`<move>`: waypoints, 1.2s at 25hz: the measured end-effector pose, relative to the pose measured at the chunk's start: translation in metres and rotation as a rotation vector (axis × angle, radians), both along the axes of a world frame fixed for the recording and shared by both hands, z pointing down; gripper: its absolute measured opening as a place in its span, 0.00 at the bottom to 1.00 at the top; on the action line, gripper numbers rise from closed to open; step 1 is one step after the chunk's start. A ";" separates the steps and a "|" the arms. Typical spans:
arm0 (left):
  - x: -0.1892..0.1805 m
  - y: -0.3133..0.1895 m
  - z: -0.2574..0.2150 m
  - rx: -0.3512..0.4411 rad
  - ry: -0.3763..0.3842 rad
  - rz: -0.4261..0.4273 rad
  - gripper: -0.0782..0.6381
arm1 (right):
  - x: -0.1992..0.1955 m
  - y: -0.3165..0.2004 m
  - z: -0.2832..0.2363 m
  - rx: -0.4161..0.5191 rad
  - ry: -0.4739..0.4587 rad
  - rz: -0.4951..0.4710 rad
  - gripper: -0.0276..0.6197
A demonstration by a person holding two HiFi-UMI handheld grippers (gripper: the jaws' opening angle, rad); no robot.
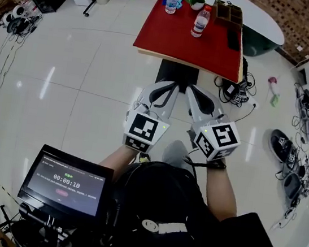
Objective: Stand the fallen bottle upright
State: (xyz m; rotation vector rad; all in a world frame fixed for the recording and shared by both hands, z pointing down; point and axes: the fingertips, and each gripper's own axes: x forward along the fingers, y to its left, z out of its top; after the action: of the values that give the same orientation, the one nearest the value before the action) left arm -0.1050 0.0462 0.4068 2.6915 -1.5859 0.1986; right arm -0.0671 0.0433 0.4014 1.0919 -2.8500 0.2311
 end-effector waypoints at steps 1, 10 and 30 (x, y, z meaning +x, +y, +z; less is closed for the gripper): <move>0.005 0.004 -0.001 0.000 0.000 -0.005 0.11 | 0.005 0.003 -0.001 0.001 -0.004 -0.005 0.05; 0.047 0.005 -0.007 -0.001 -0.016 -0.032 0.11 | 0.045 0.009 0.015 0.001 0.021 0.019 0.05; 0.088 0.004 -0.016 0.014 0.002 0.040 0.11 | 0.086 0.000 0.002 0.005 -0.040 0.157 0.05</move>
State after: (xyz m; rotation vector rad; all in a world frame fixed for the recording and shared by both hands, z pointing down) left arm -0.0169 0.0500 0.3904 2.7347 -1.5399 0.1855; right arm 0.0185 0.0435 0.4034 1.3283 -2.8023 0.2583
